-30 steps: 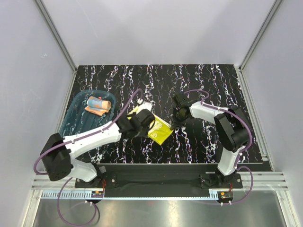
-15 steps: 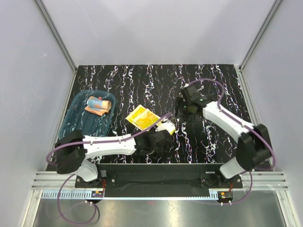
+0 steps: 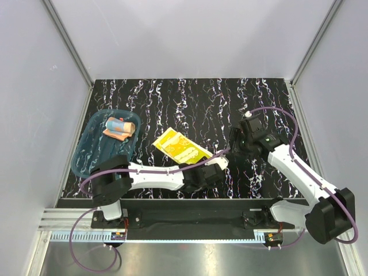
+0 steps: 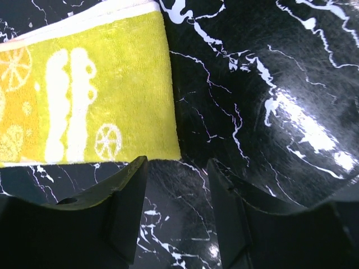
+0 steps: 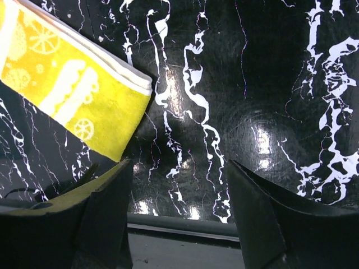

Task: Roll the towels
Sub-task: Roll the towel

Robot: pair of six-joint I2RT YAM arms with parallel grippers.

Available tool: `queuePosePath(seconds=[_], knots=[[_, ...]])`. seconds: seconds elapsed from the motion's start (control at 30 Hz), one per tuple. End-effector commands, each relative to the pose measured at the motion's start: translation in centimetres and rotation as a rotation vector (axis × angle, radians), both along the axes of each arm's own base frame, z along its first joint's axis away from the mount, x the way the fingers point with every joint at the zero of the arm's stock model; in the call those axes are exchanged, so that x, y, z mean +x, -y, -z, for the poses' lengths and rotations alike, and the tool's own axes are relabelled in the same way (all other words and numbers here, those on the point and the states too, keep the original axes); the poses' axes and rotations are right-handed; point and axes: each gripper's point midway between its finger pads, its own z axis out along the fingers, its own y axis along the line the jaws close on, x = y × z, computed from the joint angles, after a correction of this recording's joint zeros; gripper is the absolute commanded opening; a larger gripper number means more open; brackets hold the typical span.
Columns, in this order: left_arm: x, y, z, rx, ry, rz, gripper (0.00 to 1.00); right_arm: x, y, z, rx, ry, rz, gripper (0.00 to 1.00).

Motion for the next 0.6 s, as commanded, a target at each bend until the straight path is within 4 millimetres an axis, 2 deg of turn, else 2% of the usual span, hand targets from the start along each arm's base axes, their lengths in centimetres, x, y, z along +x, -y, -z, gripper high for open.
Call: queuePosePath(seconds=[0.0,0.23,0.57], knots=[[1.3,1.5,-0.7,-0.02,0.061,-0.003,0.52,0.1,0.1,-1.6,0.019,0.045,-0.004,0.74],[2.5,0.4,2.0,0.03,0.074,-0.024,0.52,-0.5,0.6,-1.6,0.005,0.033,0.001,0.73],[3.7,-1.3,3.6,0.048,0.062,-0.058,0.51,-0.9,0.7,-1.0,0.003,0.015,-0.003,0.73]])
